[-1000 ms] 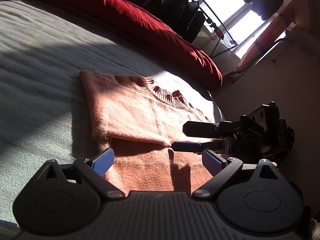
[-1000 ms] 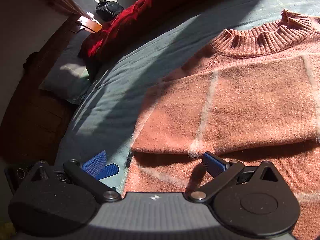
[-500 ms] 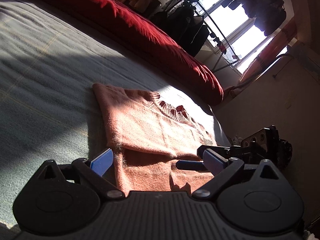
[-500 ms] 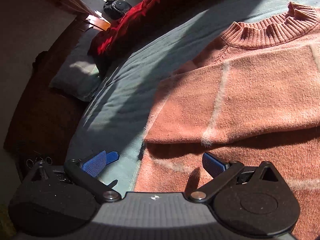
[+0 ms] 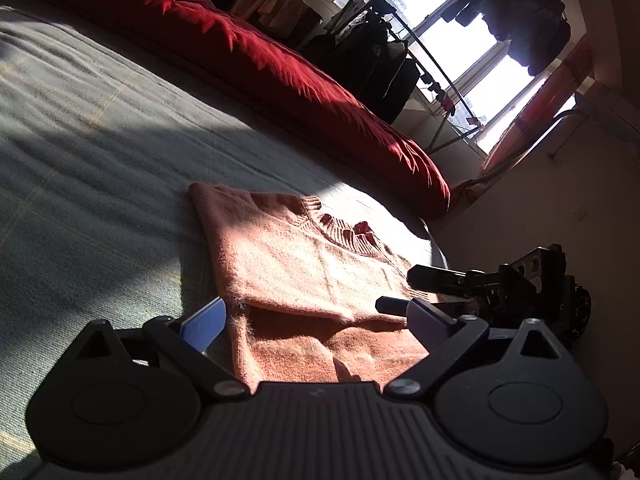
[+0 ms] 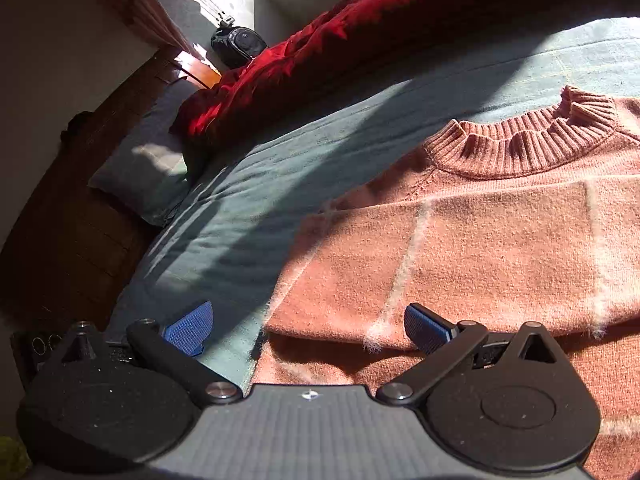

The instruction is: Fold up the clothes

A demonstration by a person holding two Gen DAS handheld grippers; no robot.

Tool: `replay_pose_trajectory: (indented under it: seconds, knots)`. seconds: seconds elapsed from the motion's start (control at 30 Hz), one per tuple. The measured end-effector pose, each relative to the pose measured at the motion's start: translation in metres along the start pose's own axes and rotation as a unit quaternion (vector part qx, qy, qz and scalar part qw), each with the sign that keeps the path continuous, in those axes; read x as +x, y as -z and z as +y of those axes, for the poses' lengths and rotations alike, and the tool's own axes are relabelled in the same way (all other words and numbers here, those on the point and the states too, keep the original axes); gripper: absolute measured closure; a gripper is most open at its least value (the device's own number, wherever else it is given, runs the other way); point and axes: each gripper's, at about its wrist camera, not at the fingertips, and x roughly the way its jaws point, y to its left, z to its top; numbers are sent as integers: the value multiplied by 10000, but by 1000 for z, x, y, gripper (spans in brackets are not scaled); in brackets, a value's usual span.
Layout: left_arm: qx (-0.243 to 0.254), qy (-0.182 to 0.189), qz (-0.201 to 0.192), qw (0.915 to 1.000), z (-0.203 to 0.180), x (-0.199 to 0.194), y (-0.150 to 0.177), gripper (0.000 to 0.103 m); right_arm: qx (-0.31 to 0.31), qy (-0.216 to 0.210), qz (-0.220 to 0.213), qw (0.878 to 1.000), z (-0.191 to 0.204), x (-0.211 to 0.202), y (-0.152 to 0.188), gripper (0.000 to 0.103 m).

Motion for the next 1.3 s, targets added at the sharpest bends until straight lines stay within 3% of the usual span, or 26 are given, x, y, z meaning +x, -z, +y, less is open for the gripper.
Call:
replay_pose_trajectory:
  seconds: [0.13,0.23,0.33,0.43,0.53,0.63,0.77,0.83,0.97,1.1,1.17,1.3]
  knots:
    - [361,-22,59,9993,-30,8,6,6,392,503,5,9980,-44,3,-15,0]
    - [702,133,49,9974,-52,13,12,6,506,349,11,9981,-74,13,-6,0]
    - [966,254,59,9950,-69,16,18,5,154,344,-133,9992,-69,11,4,0]
    - [1031,218,27,9944,-75,17,19,5,-460,636,7,9969,-52,17,7,0]
    - [986,156,-98,9950,-75,12,18,5,-175,739,192,9969,-49,14,-2,0]
    - [958,147,-171,9951,-76,9,18,4,164,665,-77,9976,-53,-11,-10,0]
    - [1037,247,-58,9943,-87,17,20,4,-48,957,-317,9949,-65,-43,-9,0]
    - [1095,256,18,9936,-96,23,23,4,196,1131,-184,9932,-84,-45,-7,0]
    - [1380,432,74,9895,-121,30,32,4,440,1010,-362,9933,-96,-66,-1,0]
    - [1692,625,183,9834,-144,41,43,3,187,1204,-666,9903,-91,-112,-3,0]
    - [1835,608,298,9807,-151,53,51,3,76,1462,-817,9859,-94,-144,-5,0]
    - [1991,157,474,9787,-152,79,61,3,128,1925,-1179,9741,-113,-194,5,0]
